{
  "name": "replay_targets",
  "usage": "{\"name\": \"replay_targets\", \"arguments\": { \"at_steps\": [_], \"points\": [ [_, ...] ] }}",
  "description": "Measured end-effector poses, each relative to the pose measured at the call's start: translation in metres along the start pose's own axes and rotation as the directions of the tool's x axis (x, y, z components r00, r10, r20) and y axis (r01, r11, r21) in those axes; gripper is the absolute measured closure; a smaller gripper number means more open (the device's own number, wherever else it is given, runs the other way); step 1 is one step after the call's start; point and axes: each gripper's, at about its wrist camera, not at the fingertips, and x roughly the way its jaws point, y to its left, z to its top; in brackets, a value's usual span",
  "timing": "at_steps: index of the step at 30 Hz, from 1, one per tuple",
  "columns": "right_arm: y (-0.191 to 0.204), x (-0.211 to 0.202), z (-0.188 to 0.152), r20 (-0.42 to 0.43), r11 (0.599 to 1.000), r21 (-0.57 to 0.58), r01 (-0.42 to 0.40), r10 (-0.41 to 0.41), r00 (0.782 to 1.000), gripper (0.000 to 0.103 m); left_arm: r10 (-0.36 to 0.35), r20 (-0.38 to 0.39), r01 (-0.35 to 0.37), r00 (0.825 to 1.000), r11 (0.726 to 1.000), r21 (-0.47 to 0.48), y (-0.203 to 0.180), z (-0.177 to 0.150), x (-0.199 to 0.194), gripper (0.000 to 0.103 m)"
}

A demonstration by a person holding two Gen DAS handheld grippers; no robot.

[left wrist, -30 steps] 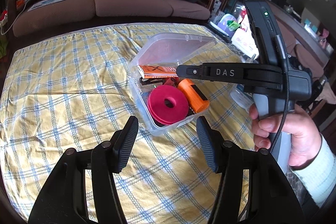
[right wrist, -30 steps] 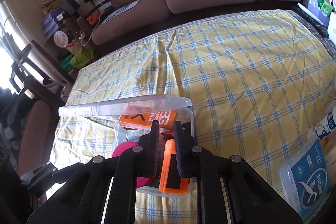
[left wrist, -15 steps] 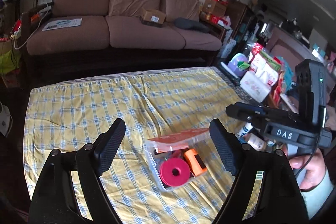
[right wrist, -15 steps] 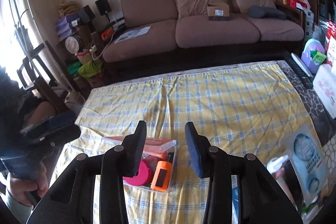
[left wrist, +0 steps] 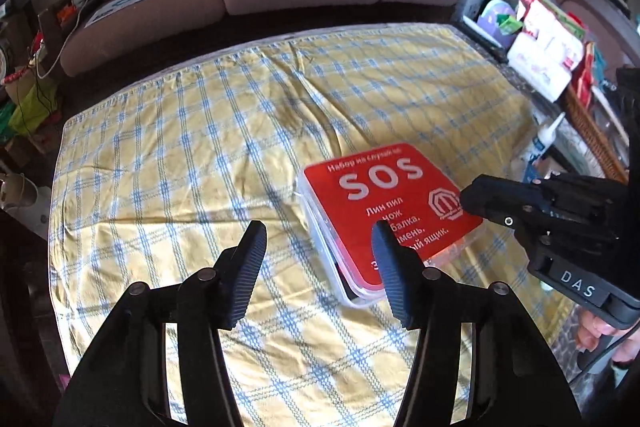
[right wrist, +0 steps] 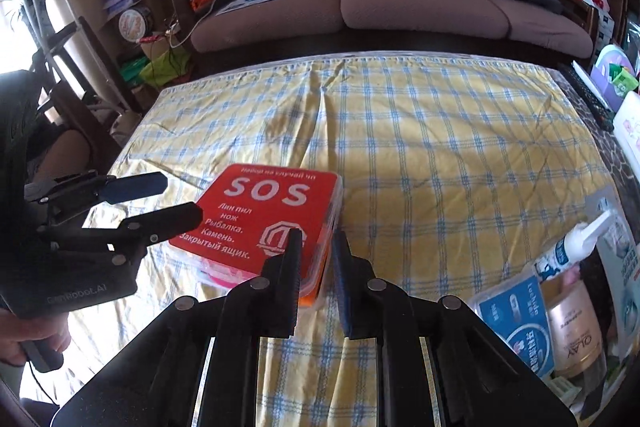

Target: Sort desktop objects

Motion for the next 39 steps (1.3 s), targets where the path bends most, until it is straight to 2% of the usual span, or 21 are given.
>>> {"name": "replay_targets", "arguments": {
  "at_steps": [4,10,16,19,22,24,26,27,32,37,39],
  "points": [
    [0.004,0.004,-0.011,-0.018,1.000,0.004,0.002,-0.002,1.000,0.087,-0.015,-0.011,0.015,1.000,1.000,-0.027,0.004,-0.011,0.003,0.051],
    [0.005,0.007,-0.017,-0.013,1.000,0.012,0.000,0.000,1.000,0.086,0.006,-0.011,-0.006,1.000,1.000,0.001,0.000,-0.014,0.006,0.051],
    [0.005,0.009,-0.024,0.024,1.000,0.015,0.003,-0.004,1.000,0.084,-0.030,0.021,0.032,0.999,0.998,-0.058,0.010,-0.025,0.011,0.050],
    [0.009,0.009,-0.031,0.077,1.000,-0.007,0.025,-0.024,0.997,0.084,0.003,0.062,-0.001,0.998,1.000,-0.028,0.004,-0.029,0.011,0.049],
    [0.003,0.009,-0.035,0.107,0.998,0.056,-0.003,-0.003,0.994,0.084,0.007,0.080,-0.004,0.997,0.999,-0.041,0.001,-0.028,0.013,0.049],
    [-0.004,0.009,-0.032,0.085,0.995,0.092,-0.031,0.023,0.996,0.084,-0.007,0.078,0.011,0.997,0.999,-0.046,0.001,-0.023,0.014,0.049],
    [-0.018,0.009,-0.025,0.031,0.980,0.154,-0.122,0.119,0.992,0.083,-0.001,0.047,0.002,0.999,1.000,-0.023,-0.001,-0.016,0.012,0.049],
    [-0.023,0.008,-0.023,0.008,0.977,0.167,-0.131,0.131,0.991,0.083,0.009,0.035,-0.009,0.999,1.000,-0.008,-0.003,-0.012,0.011,0.050],
    [-0.022,-0.011,-0.007,-0.004,0.994,0.083,-0.077,0.077,0.997,0.081,0.027,0.037,-0.029,0.999,0.999,0.046,-0.012,0.001,-0.001,0.052],
    [-0.010,0.012,-0.003,-0.125,0.999,0.007,-0.041,0.042,0.991,0.081,0.057,-0.025,-0.054,0.998,0.994,0.091,-0.020,0.001,0.013,0.052],
    [-0.009,0.013,-0.003,-0.126,1.000,-0.001,-0.030,0.029,0.992,0.081,0.060,-0.030,-0.057,0.998,0.993,0.103,-0.022,0.002,0.013,0.052]
  ]
}}
